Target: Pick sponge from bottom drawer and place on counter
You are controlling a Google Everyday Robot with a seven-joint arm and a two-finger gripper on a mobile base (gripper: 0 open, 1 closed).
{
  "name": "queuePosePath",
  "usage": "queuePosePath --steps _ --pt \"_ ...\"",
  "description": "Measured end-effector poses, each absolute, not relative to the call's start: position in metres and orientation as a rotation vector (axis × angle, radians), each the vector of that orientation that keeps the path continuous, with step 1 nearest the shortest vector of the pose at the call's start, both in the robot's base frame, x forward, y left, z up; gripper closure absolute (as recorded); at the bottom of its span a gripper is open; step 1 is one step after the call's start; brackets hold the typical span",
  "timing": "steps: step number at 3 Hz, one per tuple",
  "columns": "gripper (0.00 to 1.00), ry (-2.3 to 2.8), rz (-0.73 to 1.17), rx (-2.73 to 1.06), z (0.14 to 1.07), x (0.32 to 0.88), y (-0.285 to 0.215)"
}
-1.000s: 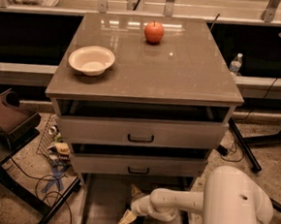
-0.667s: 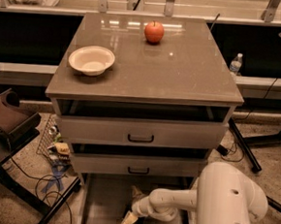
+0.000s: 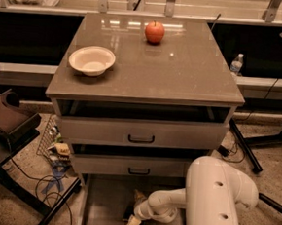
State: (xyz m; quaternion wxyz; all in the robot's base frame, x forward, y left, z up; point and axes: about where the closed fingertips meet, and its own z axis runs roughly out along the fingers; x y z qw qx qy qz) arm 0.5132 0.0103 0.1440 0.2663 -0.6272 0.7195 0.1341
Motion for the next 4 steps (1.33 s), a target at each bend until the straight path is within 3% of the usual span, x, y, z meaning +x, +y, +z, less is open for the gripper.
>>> queuePosePath --steps 1,4 --pt "0.00 1.958 0.347 -1.718 0.129 0.508 0.003" --pt "0.64 1.962 0.385 -1.721 0.108 0.493 0.007"
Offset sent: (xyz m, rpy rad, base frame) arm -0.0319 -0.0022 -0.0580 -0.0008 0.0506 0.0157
